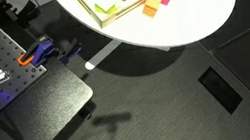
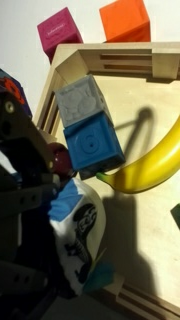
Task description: Move the gray block from the tray to the table
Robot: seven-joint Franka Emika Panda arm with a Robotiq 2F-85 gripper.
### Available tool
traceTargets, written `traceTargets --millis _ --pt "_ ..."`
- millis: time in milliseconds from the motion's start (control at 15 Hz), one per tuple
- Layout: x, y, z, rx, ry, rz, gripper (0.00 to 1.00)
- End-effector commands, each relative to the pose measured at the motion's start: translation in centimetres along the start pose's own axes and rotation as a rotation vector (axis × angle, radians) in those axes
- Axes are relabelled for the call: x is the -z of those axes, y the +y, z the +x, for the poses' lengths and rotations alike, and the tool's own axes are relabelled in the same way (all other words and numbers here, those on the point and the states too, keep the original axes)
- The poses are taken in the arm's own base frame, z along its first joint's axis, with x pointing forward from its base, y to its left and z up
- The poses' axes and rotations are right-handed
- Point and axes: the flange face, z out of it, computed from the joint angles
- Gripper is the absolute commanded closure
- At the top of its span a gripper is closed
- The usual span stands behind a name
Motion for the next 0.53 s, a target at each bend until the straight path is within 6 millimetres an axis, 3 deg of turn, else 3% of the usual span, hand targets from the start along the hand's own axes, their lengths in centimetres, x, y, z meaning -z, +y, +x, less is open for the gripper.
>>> traceTargets --millis 0,200,467 --pt "4.4 0.8 -0.3 -0.017 0.018 0.033 0.99" --pt "6.7 0.0 0.3 -0.023 0.068 0.053 0.99" --pt "7.5 -2.6 1.0 -0.008 0.099 0.100 0.97"
